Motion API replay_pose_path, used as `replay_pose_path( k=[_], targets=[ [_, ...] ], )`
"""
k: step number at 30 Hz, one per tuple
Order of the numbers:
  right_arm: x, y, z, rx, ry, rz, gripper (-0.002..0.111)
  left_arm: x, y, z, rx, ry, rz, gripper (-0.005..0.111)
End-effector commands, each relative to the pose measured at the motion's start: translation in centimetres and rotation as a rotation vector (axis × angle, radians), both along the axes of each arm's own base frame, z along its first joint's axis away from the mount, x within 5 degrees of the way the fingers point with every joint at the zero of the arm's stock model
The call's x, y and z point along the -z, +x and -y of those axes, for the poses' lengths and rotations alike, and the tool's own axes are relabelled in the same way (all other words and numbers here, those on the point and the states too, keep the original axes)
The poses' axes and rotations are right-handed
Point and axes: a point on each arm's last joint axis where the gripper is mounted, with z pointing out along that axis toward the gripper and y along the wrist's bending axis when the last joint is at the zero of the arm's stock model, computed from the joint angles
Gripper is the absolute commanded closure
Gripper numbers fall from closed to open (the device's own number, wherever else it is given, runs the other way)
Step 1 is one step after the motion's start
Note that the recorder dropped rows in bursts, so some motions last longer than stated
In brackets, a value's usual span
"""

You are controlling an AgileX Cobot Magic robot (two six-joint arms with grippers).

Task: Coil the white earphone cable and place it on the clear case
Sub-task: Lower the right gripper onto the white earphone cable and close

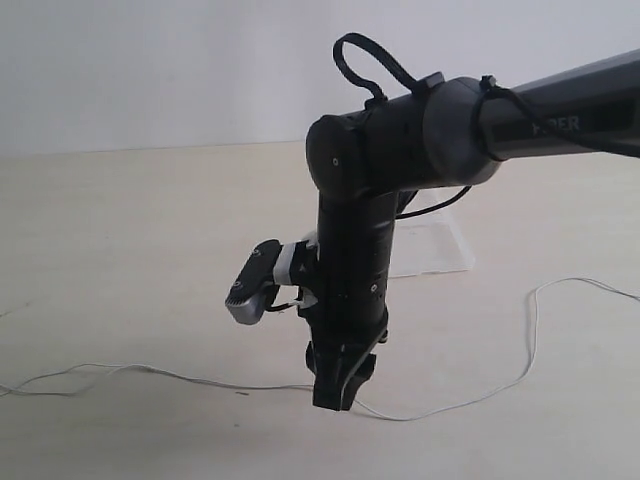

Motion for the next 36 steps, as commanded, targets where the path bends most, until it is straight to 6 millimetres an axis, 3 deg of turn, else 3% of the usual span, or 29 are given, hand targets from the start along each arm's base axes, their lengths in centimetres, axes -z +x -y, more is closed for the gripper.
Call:
replay_pose_path(
  k=[1,23,30,36],
  targets=[
    [1.1,0.3,-0.1,0.045,-0.019,0.020,0.067,0.0,0.0,0.0,-0.005,-0.003,0.013,0.107],
    [4.8,0.7,-0.2,0.110,-0.080,-0.003,0.068,0.0,0.0,0.0,-0.005,-0.003,0.013,0.107],
    [5.2,0.8,-0.1,0.103,-0.092,-0.003,0.108,0.0,0.0,0.0,-0.005,-0.003,0.013,0.107],
    [5.5,0.9,0.1,0.127,-0.117,0.006,0.108,0.0,0.0,0.0,-0.005,-0.003,0.013,0.107]
  ],
)
